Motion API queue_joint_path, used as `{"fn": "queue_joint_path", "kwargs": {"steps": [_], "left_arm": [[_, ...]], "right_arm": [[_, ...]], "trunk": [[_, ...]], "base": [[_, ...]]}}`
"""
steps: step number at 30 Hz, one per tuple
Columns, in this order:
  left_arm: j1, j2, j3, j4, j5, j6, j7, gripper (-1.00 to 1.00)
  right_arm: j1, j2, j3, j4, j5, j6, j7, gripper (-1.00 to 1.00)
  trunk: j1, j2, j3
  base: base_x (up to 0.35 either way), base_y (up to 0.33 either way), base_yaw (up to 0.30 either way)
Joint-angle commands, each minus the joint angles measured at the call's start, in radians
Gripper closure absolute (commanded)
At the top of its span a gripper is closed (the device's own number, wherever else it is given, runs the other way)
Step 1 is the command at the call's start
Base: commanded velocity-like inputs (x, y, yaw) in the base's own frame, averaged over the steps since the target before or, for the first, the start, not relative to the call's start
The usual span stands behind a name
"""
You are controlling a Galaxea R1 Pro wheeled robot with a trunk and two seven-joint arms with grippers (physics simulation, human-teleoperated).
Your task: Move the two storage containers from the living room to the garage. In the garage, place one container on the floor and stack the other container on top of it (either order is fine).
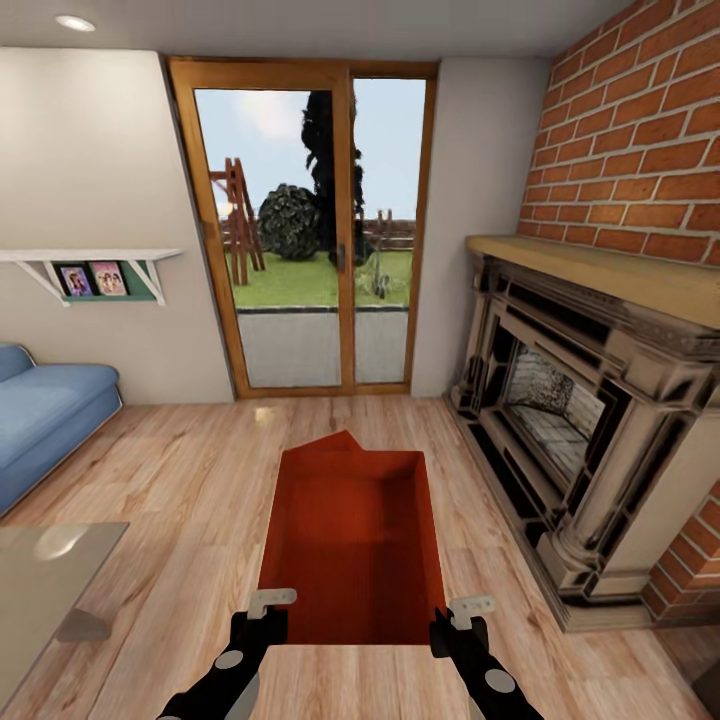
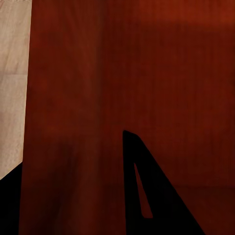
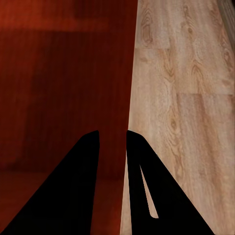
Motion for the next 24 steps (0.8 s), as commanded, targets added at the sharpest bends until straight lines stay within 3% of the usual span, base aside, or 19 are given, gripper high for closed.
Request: {"fn": "queue_joint_path", "kwargs": {"steps": [1,24], "left_arm": [[-0.001,0.0,0.005,0.004,0.001,-0.004,0.045,1.0],[-0.001,0.001,0.005,0.004,0.001,-0.004,0.045,1.0]], "right_arm": [[-0.002,-0.001,0.012,-0.006,-0.006,-0.04,0.015,1.0],[-0.002,-0.002,0.012,-0.006,-0.006,-0.04,0.016,1.0]], "trunk": [[0.001,-0.002,-0.001],[0.001,-0.002,0.002]], "base": [[0.0,0.0,0.0],[0.0,0.0,0.0]]}}
